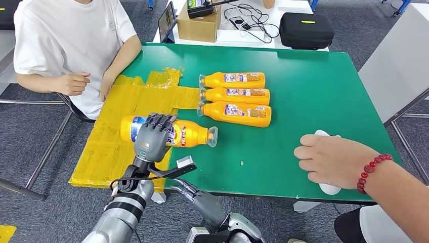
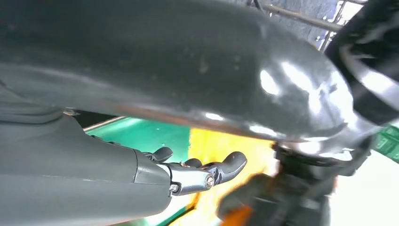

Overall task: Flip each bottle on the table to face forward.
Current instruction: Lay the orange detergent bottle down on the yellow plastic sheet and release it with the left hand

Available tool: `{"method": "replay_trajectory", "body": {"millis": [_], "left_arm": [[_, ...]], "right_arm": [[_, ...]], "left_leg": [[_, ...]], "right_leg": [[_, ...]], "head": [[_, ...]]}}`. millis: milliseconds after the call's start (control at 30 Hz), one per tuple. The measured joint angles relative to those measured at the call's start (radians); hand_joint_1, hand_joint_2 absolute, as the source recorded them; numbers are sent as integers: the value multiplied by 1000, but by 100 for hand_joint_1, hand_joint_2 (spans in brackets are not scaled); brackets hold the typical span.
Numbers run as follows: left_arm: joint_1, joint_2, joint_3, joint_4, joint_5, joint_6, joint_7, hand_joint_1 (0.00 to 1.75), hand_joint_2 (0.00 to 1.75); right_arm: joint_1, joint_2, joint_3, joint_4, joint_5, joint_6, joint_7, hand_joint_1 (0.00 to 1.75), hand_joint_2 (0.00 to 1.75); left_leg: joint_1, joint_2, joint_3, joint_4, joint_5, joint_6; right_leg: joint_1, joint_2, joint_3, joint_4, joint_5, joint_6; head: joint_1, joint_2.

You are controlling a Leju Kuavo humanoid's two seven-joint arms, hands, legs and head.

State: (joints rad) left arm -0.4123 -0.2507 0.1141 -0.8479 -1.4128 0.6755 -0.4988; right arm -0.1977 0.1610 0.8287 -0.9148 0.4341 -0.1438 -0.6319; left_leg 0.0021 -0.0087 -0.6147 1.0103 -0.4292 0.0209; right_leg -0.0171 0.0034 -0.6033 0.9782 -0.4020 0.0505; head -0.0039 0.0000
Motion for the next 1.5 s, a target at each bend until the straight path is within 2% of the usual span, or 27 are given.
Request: {"method": "replay_trajectory", "body": {"millis": [100,200,433,533,667,700,733,833,867,1000,1167,1300,1433,1500], "left_arm": [[-55,16,-6,131,-29,0,113,175,175],[-108,35,-16,261,-17,-5,176,175,175],[-162,57,-27,406,6,-17,203,175,175],[-172,62,-28,436,38,-62,212,175,175],[-199,65,-23,463,128,-207,244,174,0],[-209,65,-21,467,147,-242,255,167,0],[-219,65,-20,471,159,-271,265,141,0],[-239,65,-19,481,176,-333,278,21,0],[-243,65,-19,483,178,-354,278,3,0],[-254,65,-20,488,195,-443,262,0,0],[-269,63,-21,489,266,-559,187,0,0],[-268,59,-27,488,362,-609,129,0,0],[-261,53,-33,483,458,-630,77,0,175],[-252,49,-35,475,517,-629,43,0,175]], "right_arm": [[-9,7,8,2,-4,9,-4,0,0],[-13,11,10,2,-5,14,-4,0,0],[-13,12,10,2,-6,18,-2,0,0],[-13,12,10,2,-6,20,2,0,0],[-14,14,10,2,-3,19,5,0,0],[-15,16,10,2,-2,19,6,0,0],[-16,18,10,2,-2,19,7,0,0],[-19,23,10,1,-2,19,11,0,0],[-20,24,10,1,-3,19,11,0,0],[-20,27,7,1,-4,21,13,0,0],[-26,35,6,3,-6,25,2,0,0],[-30,41,6,12,-7,23,-13,0,0],[-30,43,6,23,-6,15,-19,0,0],[-30,43,6,29,-6,10,-19,0,0]], "left_leg": [[0,0,0,0,0,0],[0,0,0,0,0,0],[0,0,0,0,0,0],[0,0,0,0,0,0],[0,-1,0,0,0,0],[0,-1,1,0,0,0],[0,-1,2,0,0,0],[0,-1,5,0,0,0],[0,-1,6,0,0,0],[0,-1,7,0,0,0],[0,-4,11,0,0,0],[0,-4,12,0,0,0],[0,-4,12,0,1,-1],[0,-4,12,0,1,-1]], "right_leg": [[0,0,0,0,0,0],[0,0,0,0,0,0],[0,0,0,0,0,0],[0,0,0,0,0,0],[0,0,1,0,0,0],[0,0,2,0,0,0],[0,0,3,0,0,0],[0,0,6,0,0,0],[0,0,7,0,0,0],[0,-1,8,0,0,0],[0,-2,13,-1,-1,0],[0,-2,13,-1,-1,0],[0,-2,13,-1,0,0],[0,-2,13,-1,0,0]], "head": [[0,0],[0,0],[0,0],[0,0],[0,0],[0,0],[0,0],[0,0],[0,0],[0,0],[0,0],[0,0],[0,0],[0,0]]}}
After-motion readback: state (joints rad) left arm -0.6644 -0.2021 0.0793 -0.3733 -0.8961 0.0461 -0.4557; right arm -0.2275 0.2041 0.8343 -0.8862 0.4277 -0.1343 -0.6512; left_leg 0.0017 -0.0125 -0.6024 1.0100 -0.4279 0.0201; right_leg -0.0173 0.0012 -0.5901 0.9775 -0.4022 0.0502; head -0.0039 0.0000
